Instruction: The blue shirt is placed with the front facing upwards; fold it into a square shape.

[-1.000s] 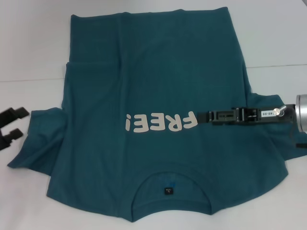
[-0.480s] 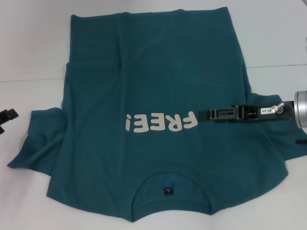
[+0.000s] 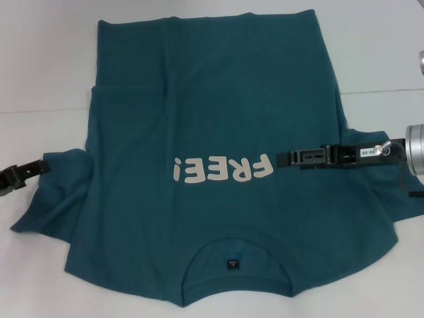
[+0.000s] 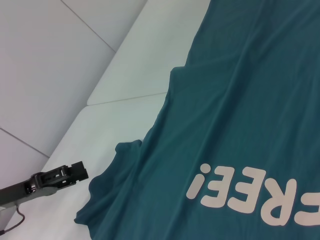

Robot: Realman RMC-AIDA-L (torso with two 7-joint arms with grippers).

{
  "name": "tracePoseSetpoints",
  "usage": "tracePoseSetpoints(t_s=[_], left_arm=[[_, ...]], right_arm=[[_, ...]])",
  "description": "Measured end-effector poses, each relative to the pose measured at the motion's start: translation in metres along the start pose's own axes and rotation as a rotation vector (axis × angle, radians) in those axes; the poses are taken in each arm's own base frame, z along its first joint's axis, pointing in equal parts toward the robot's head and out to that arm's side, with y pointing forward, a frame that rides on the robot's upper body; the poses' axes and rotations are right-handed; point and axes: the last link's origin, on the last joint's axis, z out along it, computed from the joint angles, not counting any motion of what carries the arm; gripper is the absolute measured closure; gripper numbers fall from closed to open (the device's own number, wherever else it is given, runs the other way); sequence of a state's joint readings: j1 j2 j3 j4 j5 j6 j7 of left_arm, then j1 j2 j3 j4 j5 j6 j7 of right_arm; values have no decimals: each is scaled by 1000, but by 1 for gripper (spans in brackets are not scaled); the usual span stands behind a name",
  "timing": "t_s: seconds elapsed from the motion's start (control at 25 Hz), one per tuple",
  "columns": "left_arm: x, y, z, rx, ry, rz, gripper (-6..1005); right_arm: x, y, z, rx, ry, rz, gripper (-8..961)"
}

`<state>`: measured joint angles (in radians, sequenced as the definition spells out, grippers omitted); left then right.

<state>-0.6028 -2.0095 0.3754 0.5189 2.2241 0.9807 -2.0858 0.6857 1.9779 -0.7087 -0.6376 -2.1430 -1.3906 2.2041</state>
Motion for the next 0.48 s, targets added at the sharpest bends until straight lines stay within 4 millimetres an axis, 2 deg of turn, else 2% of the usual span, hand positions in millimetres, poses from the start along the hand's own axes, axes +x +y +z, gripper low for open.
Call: tracePoseSetpoints(t_s=[0.48], left_arm=[[-8, 4, 12, 28, -42, 30, 266]], right_arm=[[-1, -1, -1, 7, -4, 1, 10]])
